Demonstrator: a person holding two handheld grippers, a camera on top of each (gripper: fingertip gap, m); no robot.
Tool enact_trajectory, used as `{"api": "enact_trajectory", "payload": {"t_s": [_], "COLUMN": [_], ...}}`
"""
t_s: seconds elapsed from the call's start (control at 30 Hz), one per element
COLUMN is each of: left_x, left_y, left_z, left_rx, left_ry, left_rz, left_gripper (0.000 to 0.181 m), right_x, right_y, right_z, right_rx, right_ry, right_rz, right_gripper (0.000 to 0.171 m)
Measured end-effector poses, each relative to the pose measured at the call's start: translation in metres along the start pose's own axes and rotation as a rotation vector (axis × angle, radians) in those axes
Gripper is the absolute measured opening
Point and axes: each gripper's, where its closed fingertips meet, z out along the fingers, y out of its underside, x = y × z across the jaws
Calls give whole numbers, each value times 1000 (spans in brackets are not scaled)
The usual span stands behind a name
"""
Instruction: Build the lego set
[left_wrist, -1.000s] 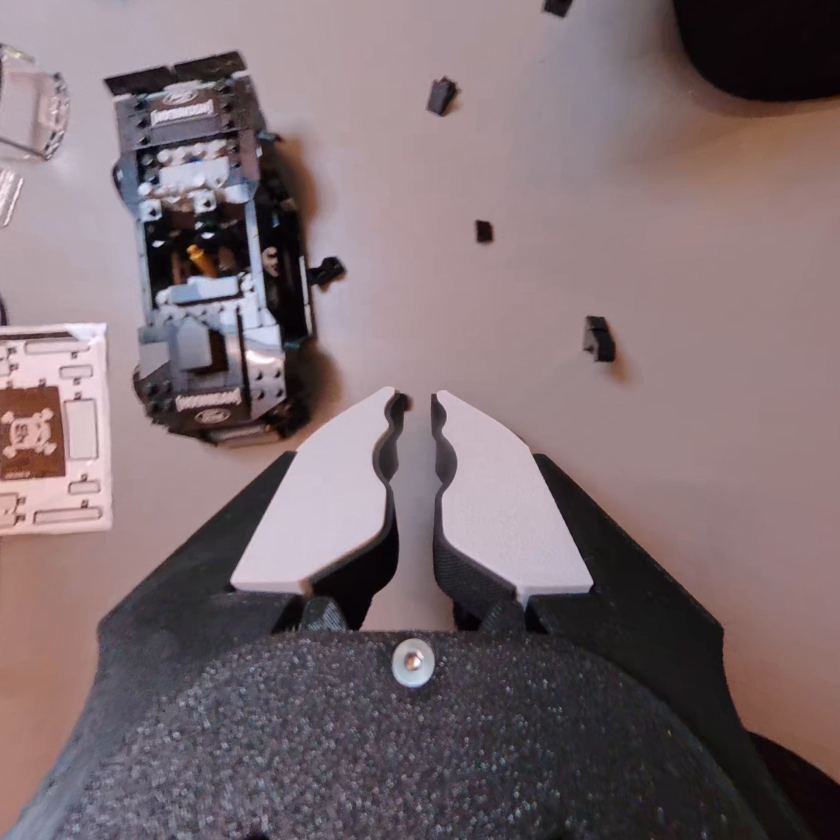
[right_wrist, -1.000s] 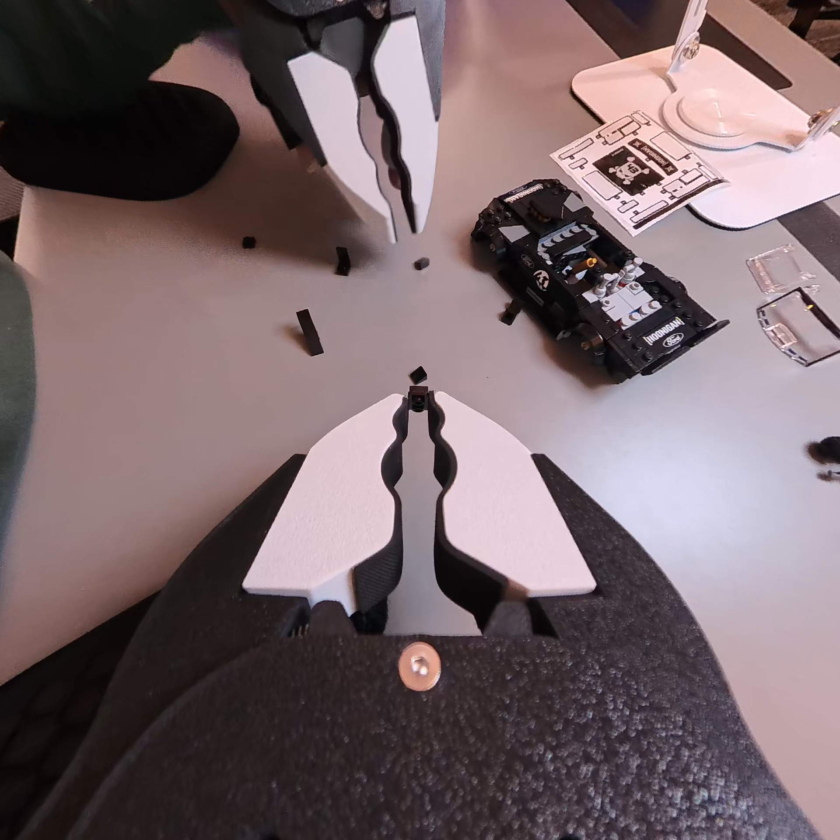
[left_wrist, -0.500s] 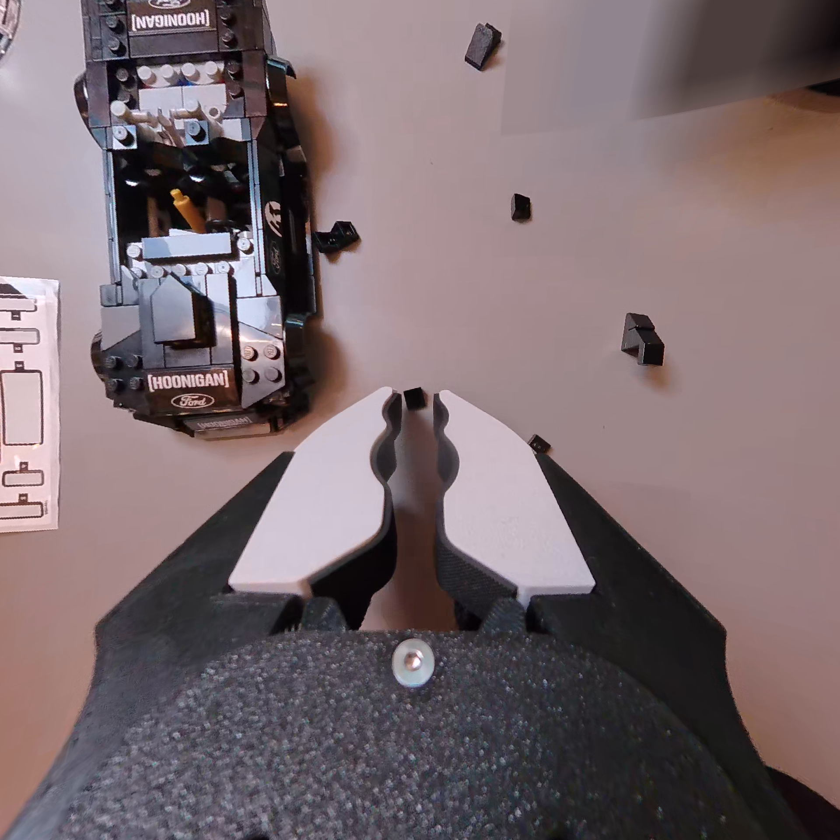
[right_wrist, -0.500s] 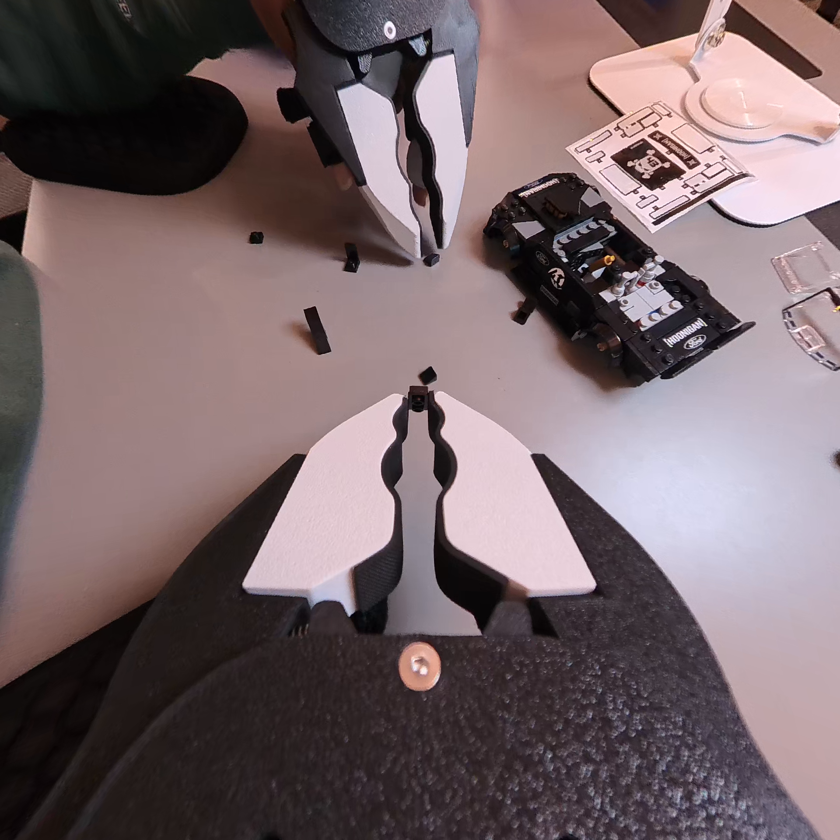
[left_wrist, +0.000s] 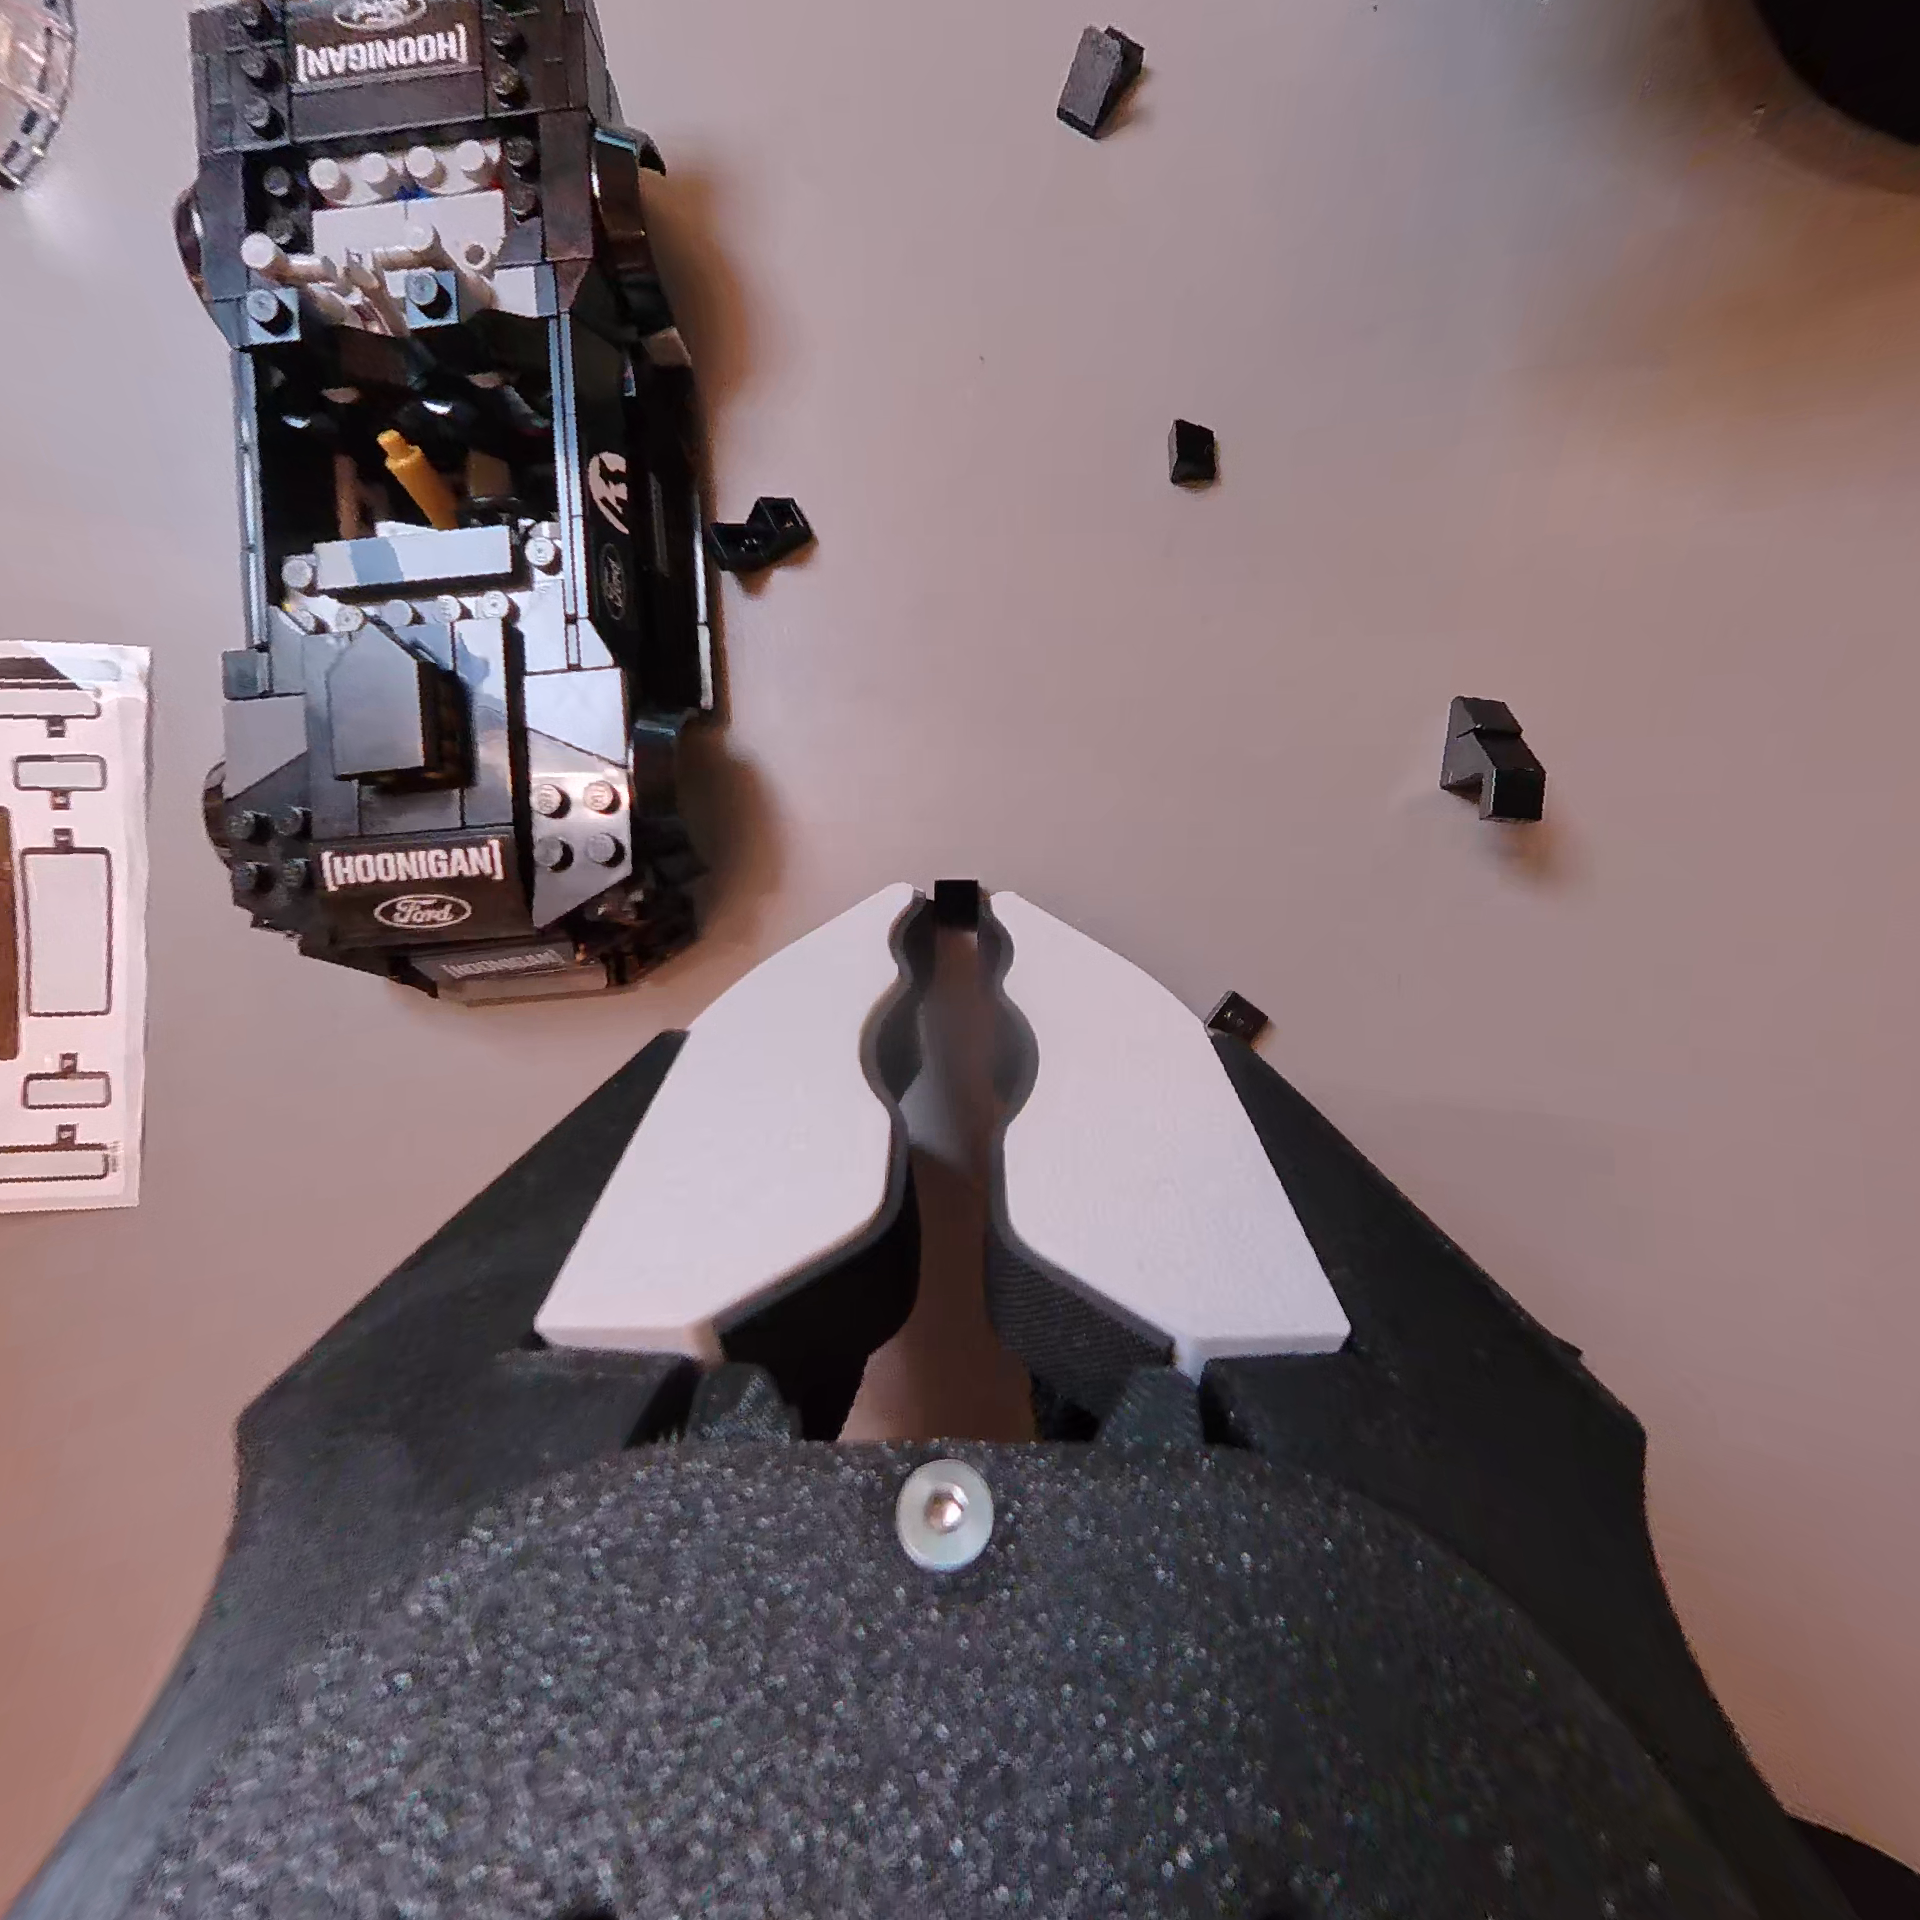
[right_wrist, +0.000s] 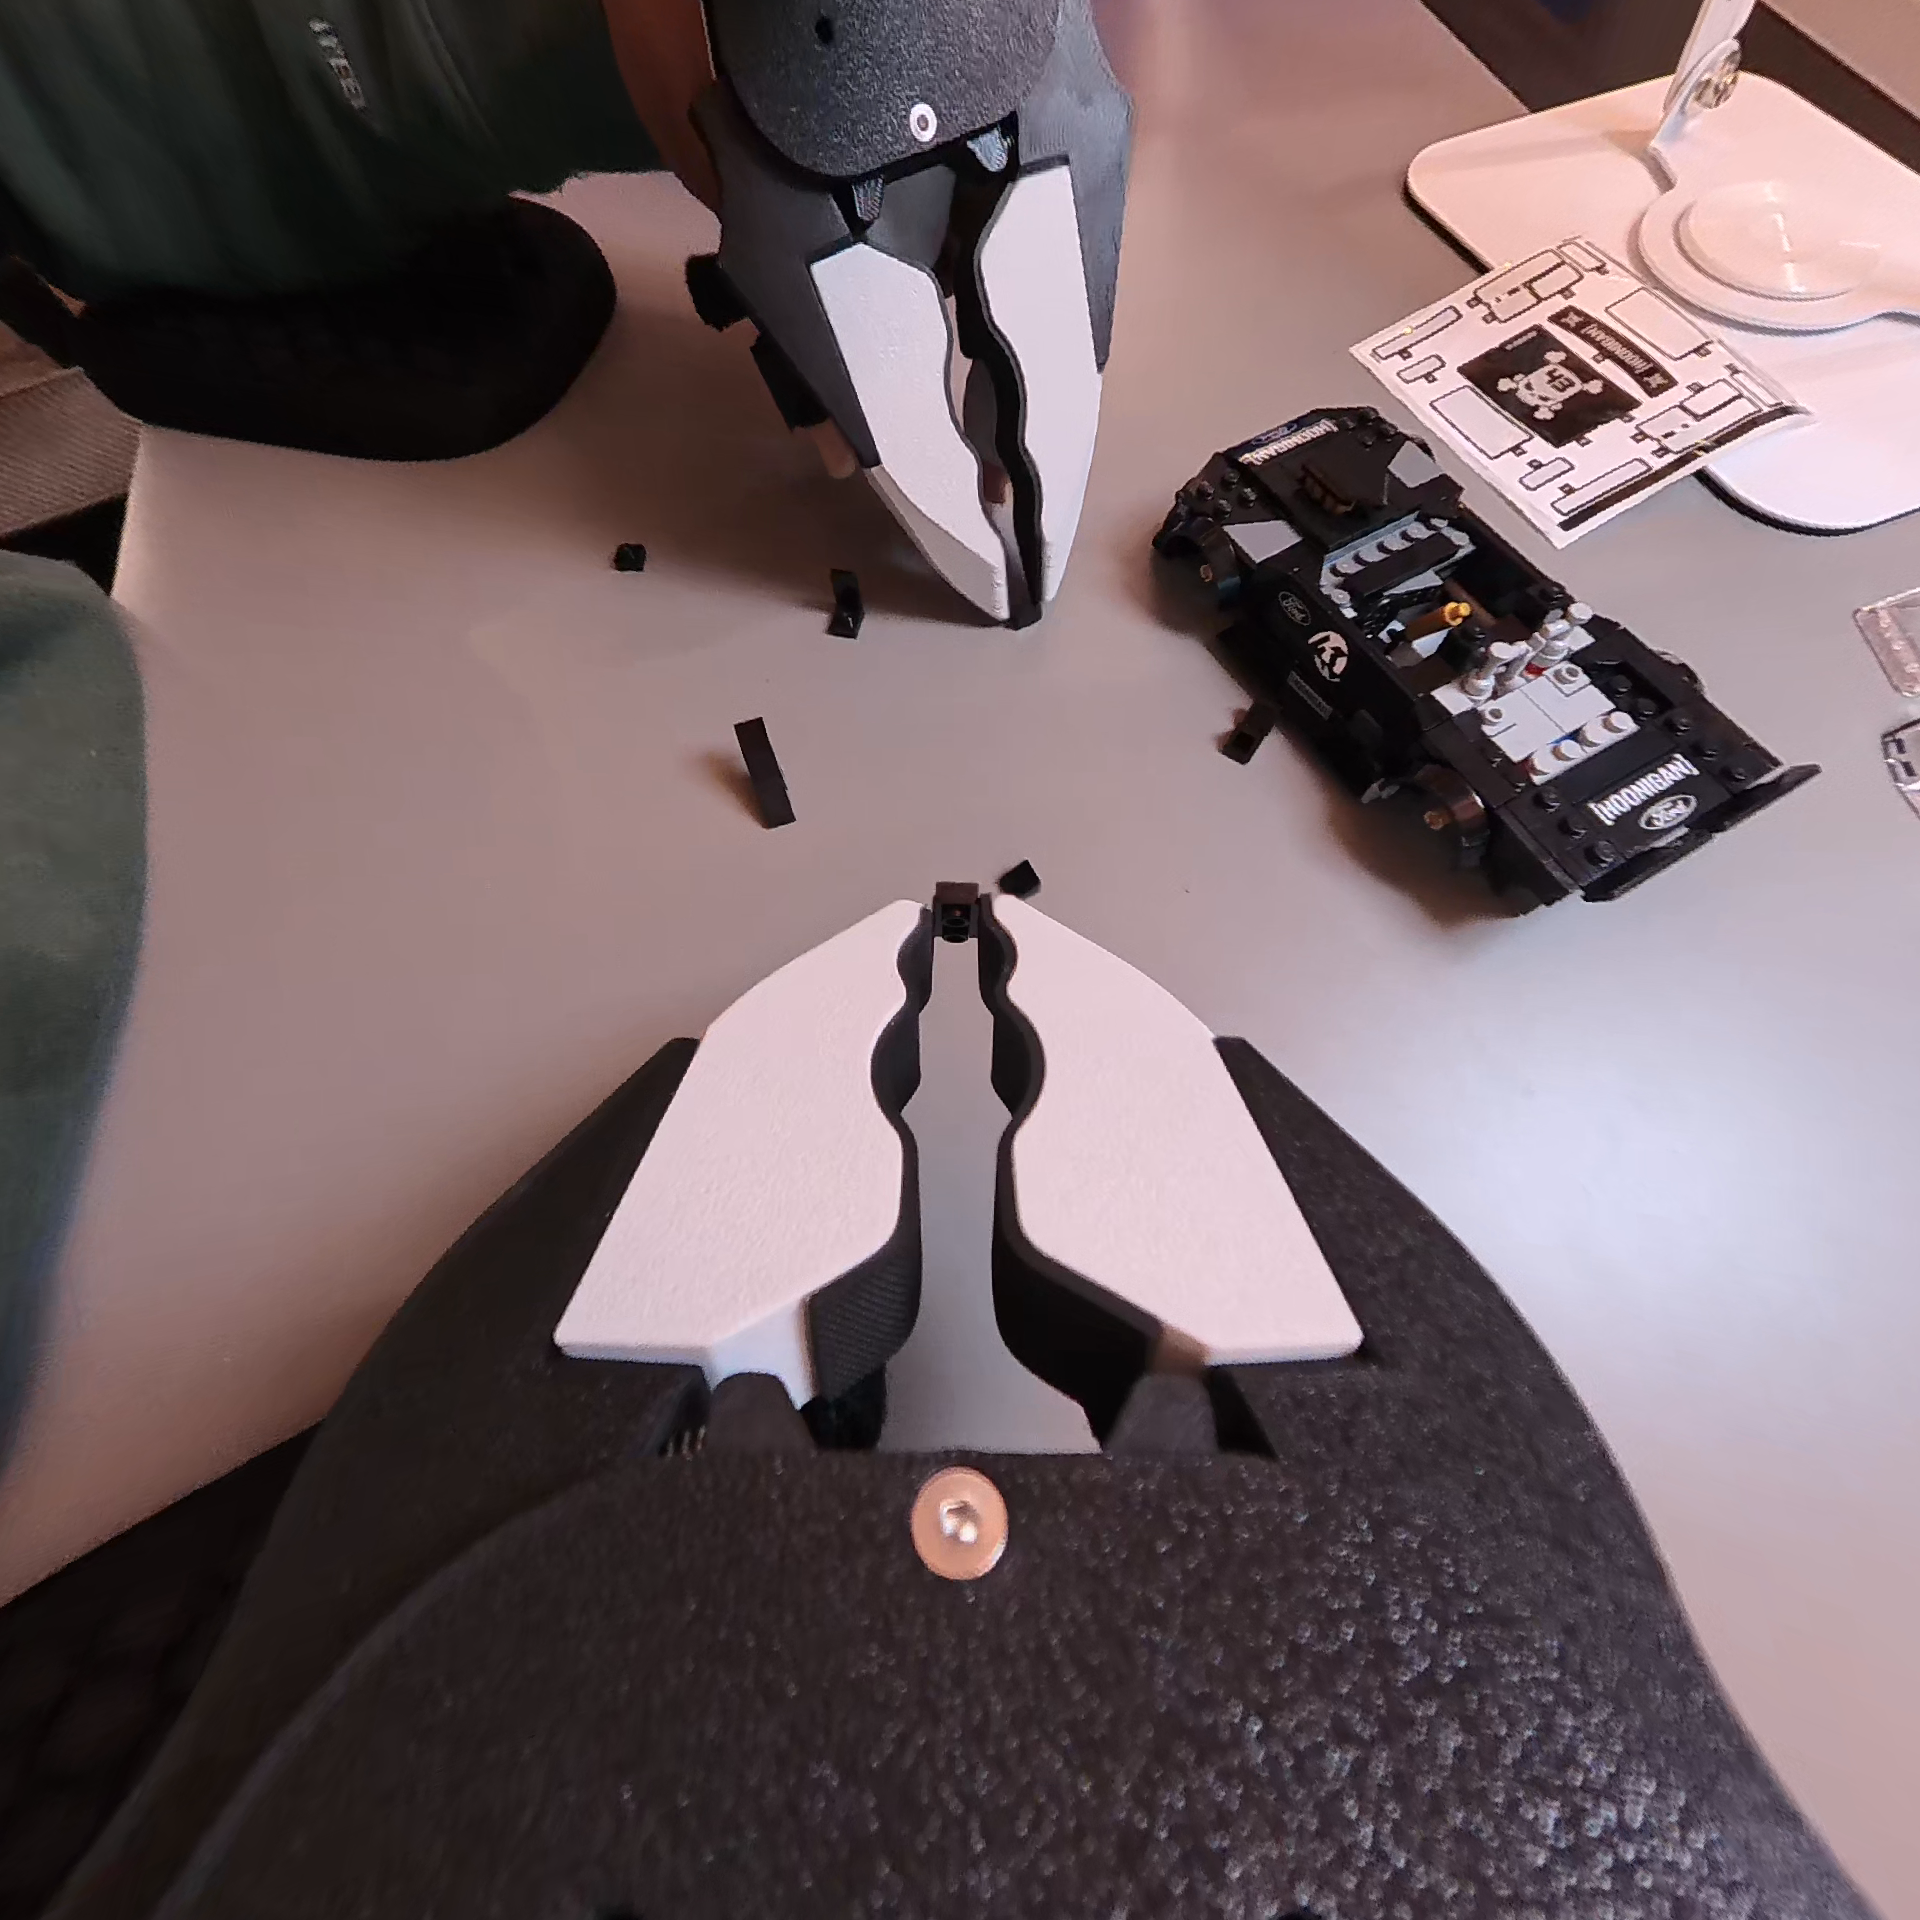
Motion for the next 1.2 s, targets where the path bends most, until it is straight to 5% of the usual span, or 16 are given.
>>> {"api": "enact_trajectory", "payload": {"t_s": [0.6, 1.2], "left_x": [56, 110], "left_y": [-39, -1], "left_z": [-72, -38], "left_rx": [351, 236], "left_ry": [16, 107], "left_rz": [-1, -20], "left_gripper": [8, 8], "right_x": [-76, -87], "right_y": [-31, -3], "right_z": [54, 84], "right_rx": [82, -111], "right_ry": [-250, -200], "right_rz": [-62, -119], "right_gripper": [8, 8]}}
